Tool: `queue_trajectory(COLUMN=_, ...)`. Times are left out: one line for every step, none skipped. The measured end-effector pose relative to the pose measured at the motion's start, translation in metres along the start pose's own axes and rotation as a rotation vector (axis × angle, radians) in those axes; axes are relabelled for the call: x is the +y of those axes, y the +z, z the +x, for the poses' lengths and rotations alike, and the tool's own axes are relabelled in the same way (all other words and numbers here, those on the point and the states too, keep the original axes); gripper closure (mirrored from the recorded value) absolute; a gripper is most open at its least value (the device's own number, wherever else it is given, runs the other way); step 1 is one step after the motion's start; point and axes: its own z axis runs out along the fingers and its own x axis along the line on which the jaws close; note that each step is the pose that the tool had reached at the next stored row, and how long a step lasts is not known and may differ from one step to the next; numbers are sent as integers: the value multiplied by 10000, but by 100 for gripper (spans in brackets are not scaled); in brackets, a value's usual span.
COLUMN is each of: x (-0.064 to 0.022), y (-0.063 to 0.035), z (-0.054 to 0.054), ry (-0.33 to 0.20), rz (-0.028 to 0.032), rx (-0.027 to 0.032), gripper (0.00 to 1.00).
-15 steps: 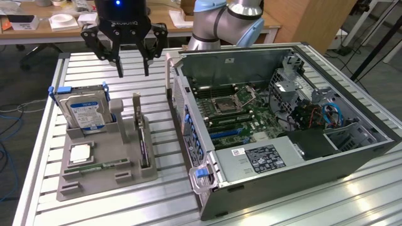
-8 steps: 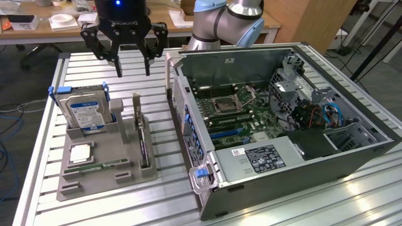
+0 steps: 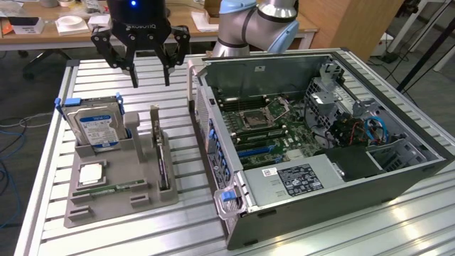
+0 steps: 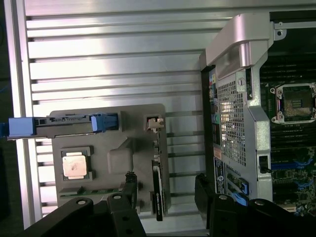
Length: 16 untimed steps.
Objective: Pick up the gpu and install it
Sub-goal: 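Pick up the gpu and move the gpu toward the slot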
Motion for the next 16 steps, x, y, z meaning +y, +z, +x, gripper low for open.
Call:
queue_trajectory(x=0, y=2, z=0, ry=0, rz=1, rx=0, gripper=41)
queue_trajectory(x=0, y=4, z=1, ry=1, rz=0, rx=0, gripper=41)
queue_trajectory(x=0, y=5, z=2, ry=1, rz=0, rx=0, gripper=41)
queue_trajectory(x=-1, y=17, z=4, ry=1, rz=0, rx=0, gripper=41)
queue_trajectory(x=-1, y=19, z=4, ry=1, rz=0, rx=0, gripper=41)
queue_trajectory(x=-1, y=19, z=4, ry=1, rz=0, rx=0, gripper=41)
queue_trajectory(x=-1, y=19, z=5, ry=1, rz=0, rx=0, gripper=41)
queue_trajectory(x=-1, y=20, z=5, ry=1, rz=0, rx=0, gripper=41)
queue_trajectory(x=-1, y=21, z=5, ry=1, rz=0, rx=-1, gripper=41)
queue_trajectory(x=-2, y=33, z=6, ry=1, rz=1, rx=0, gripper=41)
queue_trajectory(x=-3, y=59, z=12, ry=1, rz=0, rx=0, gripper=41)
queue_trajectory(x=-3, y=60, z=12, ry=1, rz=0, rx=0, gripper=41)
queue_trajectory(x=-3, y=62, z=12, ry=1, rz=1, rx=0, gripper=41)
queue_trajectory(x=-4, y=64, z=13, ry=1, rz=0, rx=0, gripper=41)
queue_trajectory(x=-4, y=65, z=13, ry=1, rz=0, rx=0, gripper=41)
queue_trajectory(x=-6, y=97, z=20, ry=1, rz=0, rx=0, gripper=41)
